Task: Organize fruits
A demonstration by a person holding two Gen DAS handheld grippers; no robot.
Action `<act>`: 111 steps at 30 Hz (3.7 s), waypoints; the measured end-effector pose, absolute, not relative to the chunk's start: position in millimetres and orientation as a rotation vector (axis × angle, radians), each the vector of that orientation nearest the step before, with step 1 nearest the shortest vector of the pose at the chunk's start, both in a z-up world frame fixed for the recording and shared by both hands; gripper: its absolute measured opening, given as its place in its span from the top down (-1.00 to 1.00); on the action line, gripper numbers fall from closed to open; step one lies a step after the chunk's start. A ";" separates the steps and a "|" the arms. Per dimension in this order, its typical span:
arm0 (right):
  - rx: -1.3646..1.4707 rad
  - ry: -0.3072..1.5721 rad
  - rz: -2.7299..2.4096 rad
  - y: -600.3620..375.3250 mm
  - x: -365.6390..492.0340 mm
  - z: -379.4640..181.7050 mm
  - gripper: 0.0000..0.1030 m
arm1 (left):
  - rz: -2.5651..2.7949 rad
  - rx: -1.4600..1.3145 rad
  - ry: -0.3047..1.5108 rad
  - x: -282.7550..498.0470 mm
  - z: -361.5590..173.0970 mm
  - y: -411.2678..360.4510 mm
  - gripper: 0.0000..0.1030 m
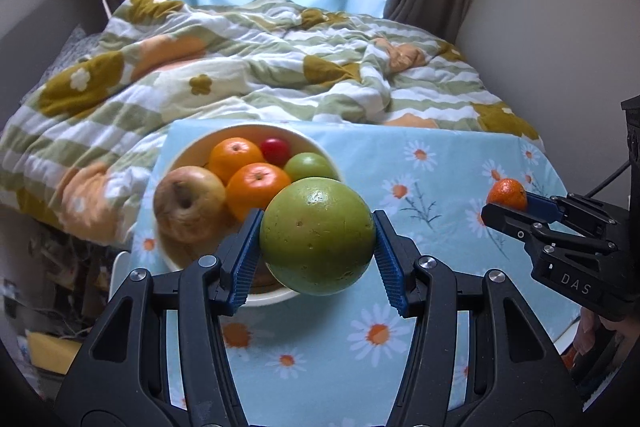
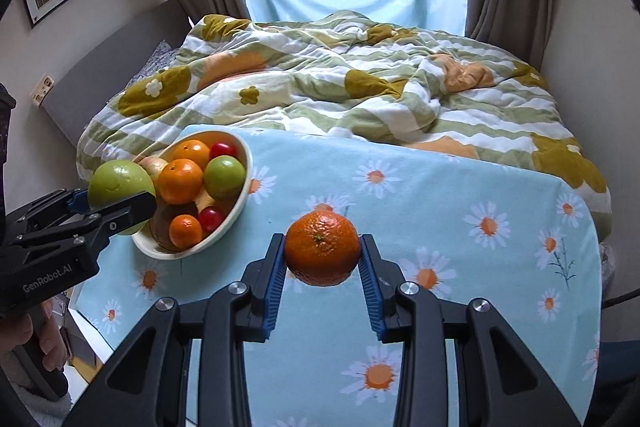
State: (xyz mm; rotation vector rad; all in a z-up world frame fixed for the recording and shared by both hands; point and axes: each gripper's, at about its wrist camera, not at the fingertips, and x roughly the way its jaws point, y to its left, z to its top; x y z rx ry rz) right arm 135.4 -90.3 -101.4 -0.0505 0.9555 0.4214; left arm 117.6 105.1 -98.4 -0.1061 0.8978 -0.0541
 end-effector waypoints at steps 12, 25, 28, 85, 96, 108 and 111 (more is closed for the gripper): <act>-0.048 0.987 0.411 -31.3 126.9 -124.6 0.36 | -0.048 -0.055 0.927 120.1 -137.4 170.8 -0.15; -0.051 1.000 0.357 -17.5 122.0 -138.4 0.36 | -0.093 -0.057 0.910 118.3 -157.0 177.9 -0.54; -0.053 0.994 0.358 -18.0 121.7 -138.6 0.36 | -0.086 -0.051 0.862 114.7 -147.3 178.3 -1.00; -0.094 0.851 0.478 -11.4 132.0 -81.5 -0.99 | 0.031 -0.020 0.865 59.5 -74.5 161.3 -1.00; -0.106 0.821 0.305 -90.0 90.1 -17.8 -0.99 | 0.017 0.004 0.771 40.3 -8.7 108.3 -1.00; -0.076 0.804 0.098 -148.4 50.9 3.2 -0.99 | -0.040 -0.034 0.749 19.9 10.7 81.7 -1.00; -0.057 0.798 0.078 -158.0 45.7 5.0 -0.99 | -0.036 -0.026 0.740 13.6 10.8 78.6 -1.00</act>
